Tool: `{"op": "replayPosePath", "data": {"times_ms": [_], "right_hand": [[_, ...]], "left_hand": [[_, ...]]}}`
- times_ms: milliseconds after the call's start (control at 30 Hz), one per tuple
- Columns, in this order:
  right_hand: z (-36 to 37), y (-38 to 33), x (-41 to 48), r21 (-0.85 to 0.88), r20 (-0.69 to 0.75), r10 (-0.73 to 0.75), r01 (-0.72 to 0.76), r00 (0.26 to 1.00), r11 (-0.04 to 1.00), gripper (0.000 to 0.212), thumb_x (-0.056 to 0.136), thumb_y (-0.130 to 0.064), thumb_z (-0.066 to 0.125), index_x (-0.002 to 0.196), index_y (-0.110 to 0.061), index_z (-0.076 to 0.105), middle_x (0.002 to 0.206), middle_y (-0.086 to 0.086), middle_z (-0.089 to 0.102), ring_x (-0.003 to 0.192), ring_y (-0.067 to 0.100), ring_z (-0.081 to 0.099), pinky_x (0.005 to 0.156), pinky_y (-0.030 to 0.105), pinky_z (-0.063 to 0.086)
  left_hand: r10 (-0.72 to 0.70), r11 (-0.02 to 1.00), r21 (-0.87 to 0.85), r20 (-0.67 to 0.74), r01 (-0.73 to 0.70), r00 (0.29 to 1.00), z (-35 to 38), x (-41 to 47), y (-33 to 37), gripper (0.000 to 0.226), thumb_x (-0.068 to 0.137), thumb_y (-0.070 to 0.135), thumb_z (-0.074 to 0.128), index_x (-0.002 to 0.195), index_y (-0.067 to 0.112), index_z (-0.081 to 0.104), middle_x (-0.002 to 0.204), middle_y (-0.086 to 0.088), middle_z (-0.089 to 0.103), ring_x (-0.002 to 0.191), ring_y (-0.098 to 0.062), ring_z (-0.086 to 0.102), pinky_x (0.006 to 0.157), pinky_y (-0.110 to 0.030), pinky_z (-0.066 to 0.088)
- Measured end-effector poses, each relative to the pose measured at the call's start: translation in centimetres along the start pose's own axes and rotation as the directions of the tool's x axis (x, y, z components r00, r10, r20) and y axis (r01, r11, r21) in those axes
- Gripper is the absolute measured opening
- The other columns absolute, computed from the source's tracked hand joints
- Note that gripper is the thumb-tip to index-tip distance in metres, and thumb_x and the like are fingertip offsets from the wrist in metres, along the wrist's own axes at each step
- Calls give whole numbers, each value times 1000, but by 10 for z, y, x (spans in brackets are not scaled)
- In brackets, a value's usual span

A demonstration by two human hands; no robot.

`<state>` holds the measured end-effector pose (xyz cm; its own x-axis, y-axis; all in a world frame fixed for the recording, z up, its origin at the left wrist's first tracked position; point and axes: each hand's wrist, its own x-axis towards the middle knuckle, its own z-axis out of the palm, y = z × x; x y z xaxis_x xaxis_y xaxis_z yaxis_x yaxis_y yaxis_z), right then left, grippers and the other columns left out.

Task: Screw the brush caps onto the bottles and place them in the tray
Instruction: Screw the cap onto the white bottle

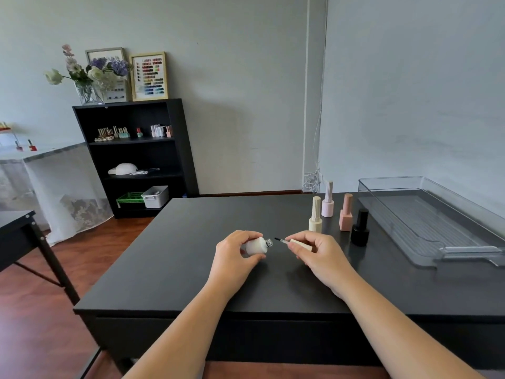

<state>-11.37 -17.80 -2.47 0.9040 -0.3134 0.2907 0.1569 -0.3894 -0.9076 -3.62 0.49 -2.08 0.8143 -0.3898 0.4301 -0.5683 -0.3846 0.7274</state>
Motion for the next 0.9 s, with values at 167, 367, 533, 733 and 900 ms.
{"op": "replayPosePath", "data": {"times_ms": [167,367,533,733,900], "right_hand": [[0,-3,-3,-75,12,-33,34,999,997,6,83,-31,68,82,-34,73,74,-17,70,67,-6,58,59,4,42],[1,-5,-4,-108,33,-40,44,999,993,7,83,-29,68,87,-31,73,80,-13,71,70,-6,59,60,2,41],[1,-5,-3,-133,63,-55,63,996,989,18,83,-23,70,98,-32,73,89,-13,69,80,-6,59,66,1,40],[1,-6,-3,-148,64,-69,77,996,986,23,78,-15,74,89,-35,68,87,-13,69,79,1,63,69,8,47],[2,-6,-4,-175,78,-62,75,995,982,6,80,-28,72,85,-27,69,78,-5,71,69,5,62,65,17,49]], "left_hand": [[18,1000,-7,-8,-18,1000,0,-1,2,36,71,13,77,100,31,67,100,17,64,94,0,58,81,-14,49],[43,999,22,10,-43,999,1,-2,4,37,71,14,78,102,31,67,101,17,64,94,-1,58,81,-12,48],[108,993,52,42,-110,993,1,-3,6,38,70,11,77,102,28,69,99,14,65,92,2,56,80,-6,42],[165,976,127,77,-174,983,3,-5,9,36,71,13,77,102,27,69,100,14,64,92,1,56,82,-6,40],[157,972,159,103,-172,982,3,-5,10,36,73,17,77,105,29,67,103,16,62,95,0,54,85,-9,39]]}}
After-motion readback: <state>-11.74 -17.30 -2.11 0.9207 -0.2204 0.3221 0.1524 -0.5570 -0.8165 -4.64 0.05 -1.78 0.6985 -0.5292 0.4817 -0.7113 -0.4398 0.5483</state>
